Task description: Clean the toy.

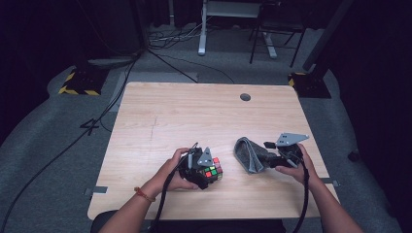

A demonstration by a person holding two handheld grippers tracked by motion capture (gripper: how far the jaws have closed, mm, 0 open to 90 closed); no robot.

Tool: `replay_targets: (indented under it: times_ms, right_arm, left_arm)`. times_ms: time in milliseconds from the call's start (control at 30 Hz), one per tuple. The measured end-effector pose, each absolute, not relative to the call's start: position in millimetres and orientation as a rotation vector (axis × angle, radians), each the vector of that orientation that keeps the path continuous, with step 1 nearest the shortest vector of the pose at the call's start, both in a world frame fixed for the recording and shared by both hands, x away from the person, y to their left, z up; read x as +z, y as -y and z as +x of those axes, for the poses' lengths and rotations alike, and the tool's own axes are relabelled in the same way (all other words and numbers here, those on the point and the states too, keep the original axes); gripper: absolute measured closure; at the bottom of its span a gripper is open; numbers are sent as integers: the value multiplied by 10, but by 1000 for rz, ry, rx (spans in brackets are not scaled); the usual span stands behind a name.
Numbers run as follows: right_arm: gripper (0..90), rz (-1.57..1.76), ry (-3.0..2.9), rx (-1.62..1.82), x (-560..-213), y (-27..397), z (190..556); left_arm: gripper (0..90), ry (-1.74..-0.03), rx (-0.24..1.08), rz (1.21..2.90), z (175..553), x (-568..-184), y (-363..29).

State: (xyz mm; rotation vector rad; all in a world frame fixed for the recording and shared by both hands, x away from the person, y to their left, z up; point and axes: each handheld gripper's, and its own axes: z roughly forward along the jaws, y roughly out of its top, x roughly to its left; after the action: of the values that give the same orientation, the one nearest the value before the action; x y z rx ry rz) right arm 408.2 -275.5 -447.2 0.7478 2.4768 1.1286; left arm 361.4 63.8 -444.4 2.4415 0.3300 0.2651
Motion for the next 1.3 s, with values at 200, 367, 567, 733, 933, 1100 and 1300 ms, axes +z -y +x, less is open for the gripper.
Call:
replay_targets:
  times_ms: [200, 367, 567, 733, 933, 1100, 1300]
  right_arm:
    - [354, 730, -2422, 1182, -4340, 2743, 4003]
    - [351, 687, -2390, 1219, -4221, 2689, 3901]
    - [352, 589, -2410, 1294, -4115, 2520, 3719]
    - [350, 513, -2448, 1305, -4124, 2335, 3606]
    - [352, 473, -2536, 1346, -4232, 2124, 3526]
    - [365, 430, -2575, 1295, -4370, 1937, 3481]
    - [377, 414, -2634, 1214, -4597, 1766, 3505]
  left_arm:
    - [190, -346, 256, 2433, 3586, -4434, -731]
    - [187, -360, 230, 2445, 3568, -4488, -798]
    - [179, -386, 222, 2476, 3615, -4572, -862]
    - [176, -412, 195, 2491, 3658, -4653, -911]
    - [178, -403, 183, 2513, 3707, -4710, -881]
    - [160, -418, 130, 2484, 3766, -4737, -894]
    - [162, -389, 125, 2493, 3723, -4758, -840]
